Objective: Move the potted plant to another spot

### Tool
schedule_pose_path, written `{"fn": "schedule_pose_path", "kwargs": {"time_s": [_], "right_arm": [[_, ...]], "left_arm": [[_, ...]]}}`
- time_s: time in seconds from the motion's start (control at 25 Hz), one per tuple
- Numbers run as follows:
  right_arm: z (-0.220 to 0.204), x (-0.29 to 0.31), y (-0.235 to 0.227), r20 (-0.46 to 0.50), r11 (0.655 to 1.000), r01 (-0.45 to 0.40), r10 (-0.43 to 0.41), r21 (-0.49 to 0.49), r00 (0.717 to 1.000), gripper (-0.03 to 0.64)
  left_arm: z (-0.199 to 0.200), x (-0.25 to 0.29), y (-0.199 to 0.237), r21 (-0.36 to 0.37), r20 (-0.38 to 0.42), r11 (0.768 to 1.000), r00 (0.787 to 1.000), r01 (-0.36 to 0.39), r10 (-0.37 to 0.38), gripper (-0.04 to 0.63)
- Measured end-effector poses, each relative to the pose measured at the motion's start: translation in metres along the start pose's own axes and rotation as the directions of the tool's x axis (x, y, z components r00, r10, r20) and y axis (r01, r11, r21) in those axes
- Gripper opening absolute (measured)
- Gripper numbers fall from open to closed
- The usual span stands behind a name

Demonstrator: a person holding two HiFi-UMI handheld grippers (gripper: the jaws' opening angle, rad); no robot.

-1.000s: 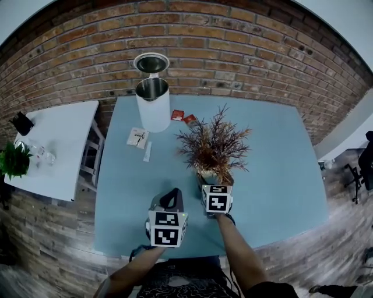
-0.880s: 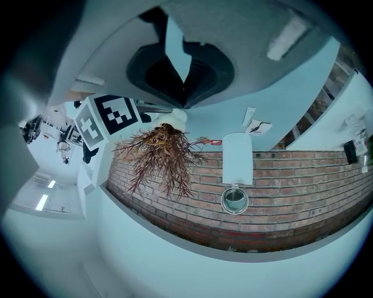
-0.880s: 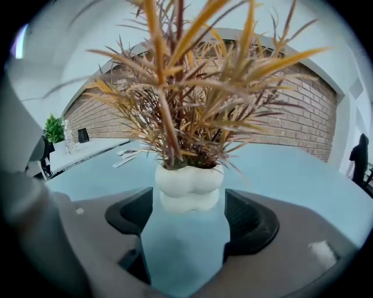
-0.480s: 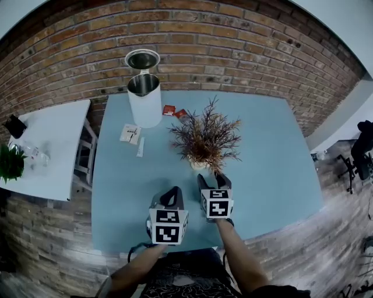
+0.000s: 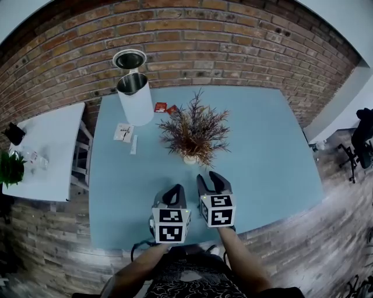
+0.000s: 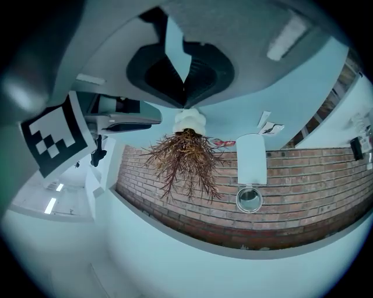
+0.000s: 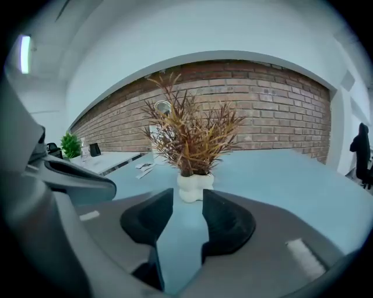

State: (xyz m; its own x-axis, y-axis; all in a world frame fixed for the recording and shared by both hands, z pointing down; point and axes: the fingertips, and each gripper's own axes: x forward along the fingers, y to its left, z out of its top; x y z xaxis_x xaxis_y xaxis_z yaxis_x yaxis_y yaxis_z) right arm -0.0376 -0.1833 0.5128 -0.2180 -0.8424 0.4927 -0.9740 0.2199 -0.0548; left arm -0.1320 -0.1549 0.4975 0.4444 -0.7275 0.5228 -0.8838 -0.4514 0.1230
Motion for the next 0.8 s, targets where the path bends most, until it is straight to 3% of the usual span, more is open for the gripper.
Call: {"fn": "schedule_pose_path", "kwargs": {"time_s": [0.64,0.8], "right_arm": [[0.018,-0.076,-0.004,0.089,0.993,-0.121,0.119,0.01,0.989,0.072],[0.019,-0.088,-0.01,0.103,0.99,-0.139,0.137,0.008,0.985,0.015]], "left_arm": [[0.011,-0.007,-0.06,0.002,0.05,0.999,0.997,-0.054,0.053,-0.005],[0.014,-0.01,-0.07,-0.004,0.066,0.997,0.995,-0.072,0.072,-0.005]]}}
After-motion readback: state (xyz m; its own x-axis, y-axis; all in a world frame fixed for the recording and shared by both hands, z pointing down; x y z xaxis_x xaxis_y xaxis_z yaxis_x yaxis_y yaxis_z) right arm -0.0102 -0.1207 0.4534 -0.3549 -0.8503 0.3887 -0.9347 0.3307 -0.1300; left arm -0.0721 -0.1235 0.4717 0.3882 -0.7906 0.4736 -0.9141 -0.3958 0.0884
